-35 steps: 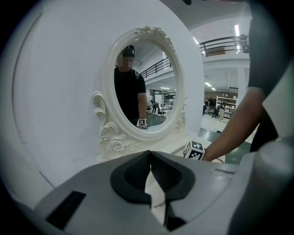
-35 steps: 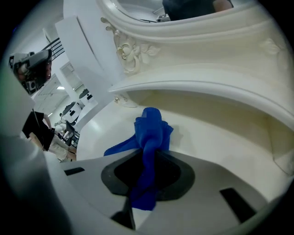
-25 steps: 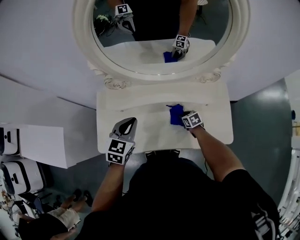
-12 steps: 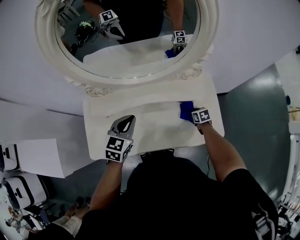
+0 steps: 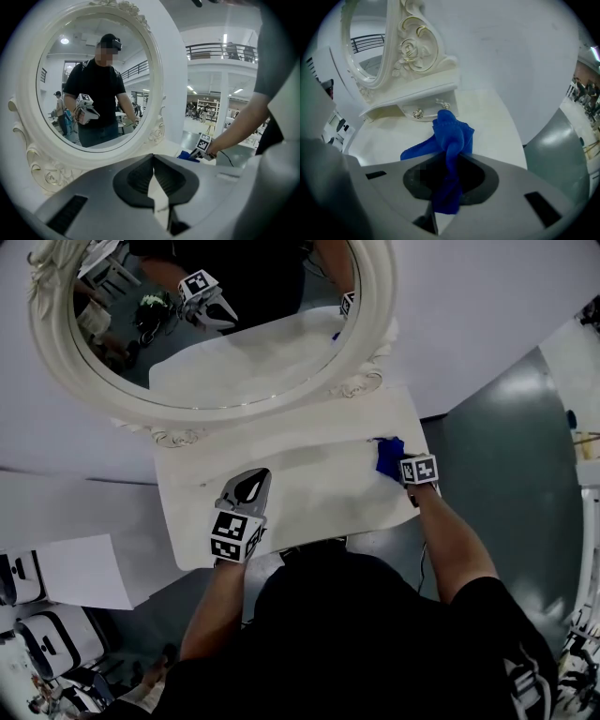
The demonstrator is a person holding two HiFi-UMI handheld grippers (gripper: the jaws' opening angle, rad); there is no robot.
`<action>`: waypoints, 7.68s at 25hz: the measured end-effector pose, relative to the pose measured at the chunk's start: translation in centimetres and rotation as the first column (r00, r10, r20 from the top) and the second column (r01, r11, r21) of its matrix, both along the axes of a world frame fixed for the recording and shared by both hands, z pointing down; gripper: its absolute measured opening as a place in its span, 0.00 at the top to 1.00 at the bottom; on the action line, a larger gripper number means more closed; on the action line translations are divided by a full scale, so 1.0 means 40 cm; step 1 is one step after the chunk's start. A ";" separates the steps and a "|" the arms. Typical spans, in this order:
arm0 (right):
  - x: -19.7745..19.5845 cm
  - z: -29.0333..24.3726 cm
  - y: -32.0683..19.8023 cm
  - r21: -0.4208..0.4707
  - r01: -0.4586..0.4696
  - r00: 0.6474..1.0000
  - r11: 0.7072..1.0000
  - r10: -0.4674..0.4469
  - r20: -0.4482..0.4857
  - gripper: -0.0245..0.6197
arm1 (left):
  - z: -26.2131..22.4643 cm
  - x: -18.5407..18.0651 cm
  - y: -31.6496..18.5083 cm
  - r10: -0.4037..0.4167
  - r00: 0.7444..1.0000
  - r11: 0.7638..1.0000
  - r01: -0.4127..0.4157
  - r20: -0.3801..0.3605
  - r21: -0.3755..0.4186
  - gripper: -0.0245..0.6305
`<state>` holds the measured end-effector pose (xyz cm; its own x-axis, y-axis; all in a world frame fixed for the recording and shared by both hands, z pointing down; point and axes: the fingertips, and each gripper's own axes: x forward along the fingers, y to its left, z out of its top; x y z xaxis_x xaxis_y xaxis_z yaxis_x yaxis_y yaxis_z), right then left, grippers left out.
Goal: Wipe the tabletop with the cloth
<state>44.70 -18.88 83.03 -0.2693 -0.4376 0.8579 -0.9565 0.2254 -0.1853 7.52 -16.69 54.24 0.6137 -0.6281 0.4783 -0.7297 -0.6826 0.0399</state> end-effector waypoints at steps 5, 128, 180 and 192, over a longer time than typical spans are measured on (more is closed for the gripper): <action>0.069 0.001 0.013 -0.004 -0.064 0.998 0.998 0.064 -0.007 0.86 | 0.002 0.018 -0.011 0.011 1.000 1.000 -0.011 -0.004 -0.002 0.95; -0.011 0.006 0.326 -0.142 -0.033 0.998 0.989 0.025 -0.055 0.86 | -0.030 0.072 0.079 0.135 0.989 0.991 -0.133 -0.058 0.034 0.95; -1.731 -0.367 -0.030 0.246 0.770 0.575 0.589 -0.807 0.133 0.87 | -0.006 -0.864 0.331 -0.482 0.876 0.876 0.482 -0.034 0.007 0.94; -1.781 -0.255 -0.075 0.156 0.747 0.628 0.646 -0.763 0.149 0.87 | 0.026 -0.967 0.362 -0.544 0.839 0.839 0.544 -0.031 -0.020 0.94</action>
